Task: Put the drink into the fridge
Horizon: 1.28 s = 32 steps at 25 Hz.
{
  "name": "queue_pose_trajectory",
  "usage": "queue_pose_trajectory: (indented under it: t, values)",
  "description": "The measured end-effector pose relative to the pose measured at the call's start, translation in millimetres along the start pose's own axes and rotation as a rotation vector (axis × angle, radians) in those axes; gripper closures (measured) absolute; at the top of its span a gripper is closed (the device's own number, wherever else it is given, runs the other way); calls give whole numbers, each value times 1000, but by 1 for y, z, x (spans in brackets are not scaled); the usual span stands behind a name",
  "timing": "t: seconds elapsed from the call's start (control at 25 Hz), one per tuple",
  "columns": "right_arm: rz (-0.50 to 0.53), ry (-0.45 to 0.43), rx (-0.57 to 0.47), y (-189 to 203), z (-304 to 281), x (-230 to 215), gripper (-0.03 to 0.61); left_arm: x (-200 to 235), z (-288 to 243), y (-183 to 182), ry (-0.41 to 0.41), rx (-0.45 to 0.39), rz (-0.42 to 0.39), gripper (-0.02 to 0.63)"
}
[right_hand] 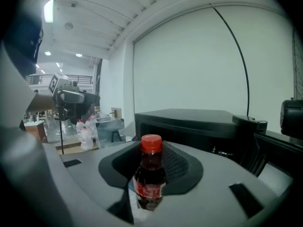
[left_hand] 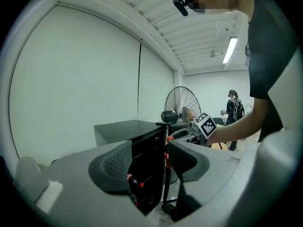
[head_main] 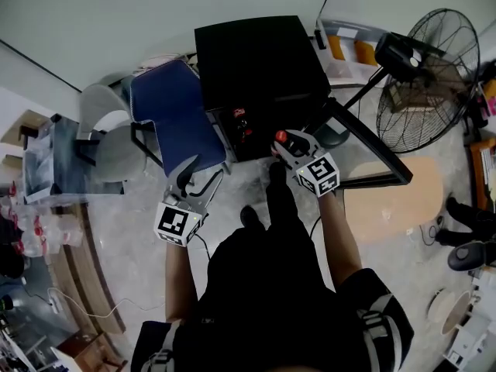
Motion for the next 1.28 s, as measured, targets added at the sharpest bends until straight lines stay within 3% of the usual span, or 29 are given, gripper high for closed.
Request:
queue_pose_trajectory:
  t: [0.76, 1.28]
  values:
    - [-61, -53, 99, 61, -62, -53, 445, 6, -40, -15, -93, 22, 23, 376]
    - [-62, -6, 140, 96, -112, -81, 445, 11, -40, 5, -115, 92, 76, 376]
Point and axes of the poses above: the fingertips, and each gripper's own axes: z backward along the fingers, x to its left, y out of its underside, the point moved 10 cm from there along z, backward along the fingers, and after that the axes turned 3 degrees about z, right-handed, at the moved point
